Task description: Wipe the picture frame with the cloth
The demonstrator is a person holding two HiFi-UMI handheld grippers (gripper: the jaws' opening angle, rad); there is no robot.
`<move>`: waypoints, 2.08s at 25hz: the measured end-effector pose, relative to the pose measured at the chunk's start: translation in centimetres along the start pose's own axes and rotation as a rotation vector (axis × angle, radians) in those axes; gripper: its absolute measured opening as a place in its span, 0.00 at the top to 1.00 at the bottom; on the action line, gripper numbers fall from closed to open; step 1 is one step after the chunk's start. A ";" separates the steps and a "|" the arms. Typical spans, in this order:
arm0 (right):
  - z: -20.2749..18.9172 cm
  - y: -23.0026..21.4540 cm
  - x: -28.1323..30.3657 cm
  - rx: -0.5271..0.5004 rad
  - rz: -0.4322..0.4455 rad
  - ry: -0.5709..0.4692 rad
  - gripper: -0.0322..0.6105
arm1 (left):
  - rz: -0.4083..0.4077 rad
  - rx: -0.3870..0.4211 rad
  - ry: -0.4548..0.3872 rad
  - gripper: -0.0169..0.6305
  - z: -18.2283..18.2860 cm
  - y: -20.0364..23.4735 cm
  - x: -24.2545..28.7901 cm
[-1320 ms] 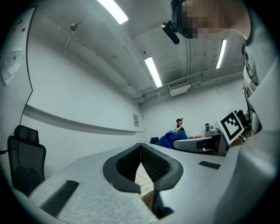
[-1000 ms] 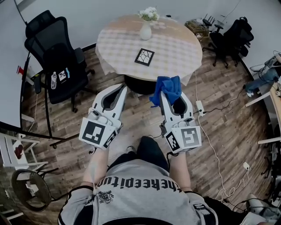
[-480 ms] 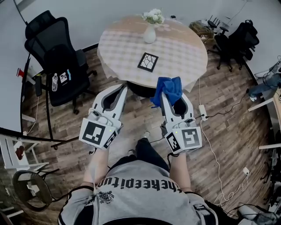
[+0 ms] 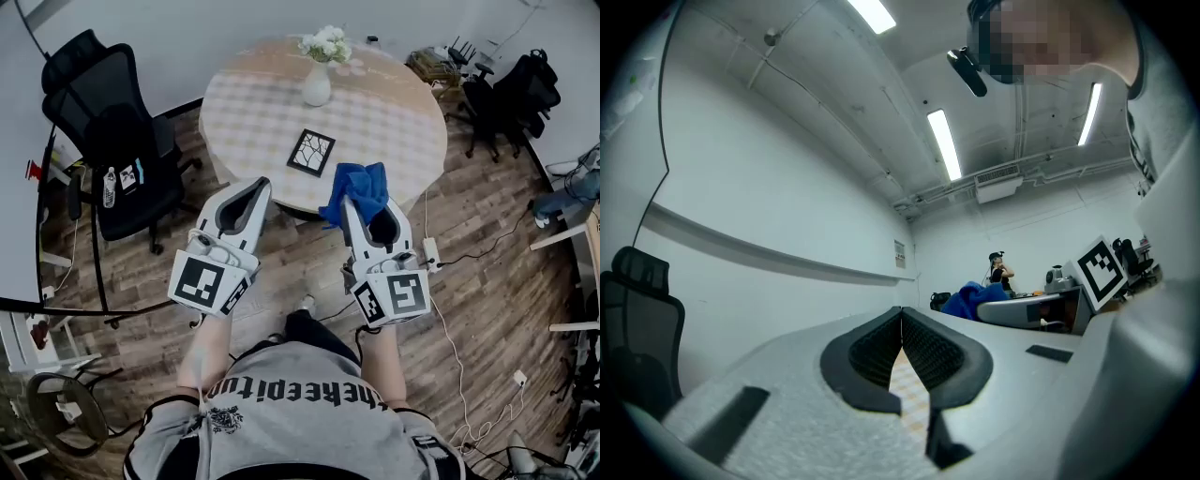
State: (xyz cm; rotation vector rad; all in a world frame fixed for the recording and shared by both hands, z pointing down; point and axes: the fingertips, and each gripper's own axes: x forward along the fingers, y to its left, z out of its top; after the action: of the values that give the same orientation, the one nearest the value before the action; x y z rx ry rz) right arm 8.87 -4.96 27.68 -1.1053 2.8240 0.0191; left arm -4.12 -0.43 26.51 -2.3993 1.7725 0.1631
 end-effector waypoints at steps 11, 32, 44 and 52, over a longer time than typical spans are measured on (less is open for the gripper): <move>0.0 -5.4 6.0 0.011 0.050 -0.006 0.71 | 0.028 0.027 0.000 0.95 -0.5 2.3 7.4; -2.1 -9.9 12.8 0.052 0.034 0.013 0.71 | -0.007 0.011 0.018 0.95 -3.1 6.1 14.8; -3.2 -10.5 19.2 0.044 -0.115 0.028 0.71 | -0.164 -0.027 0.014 0.95 -4.5 12.4 20.0; -3.8 -10.8 22.6 0.036 -0.219 0.035 0.71 | -0.277 -0.054 0.007 0.95 -5.4 15.5 23.0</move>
State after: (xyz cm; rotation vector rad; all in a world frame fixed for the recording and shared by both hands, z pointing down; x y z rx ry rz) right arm -0.61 -28.39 29.36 -1.4122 2.7046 -0.0691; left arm -12.13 -27.53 26.78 -2.6532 1.4346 0.1710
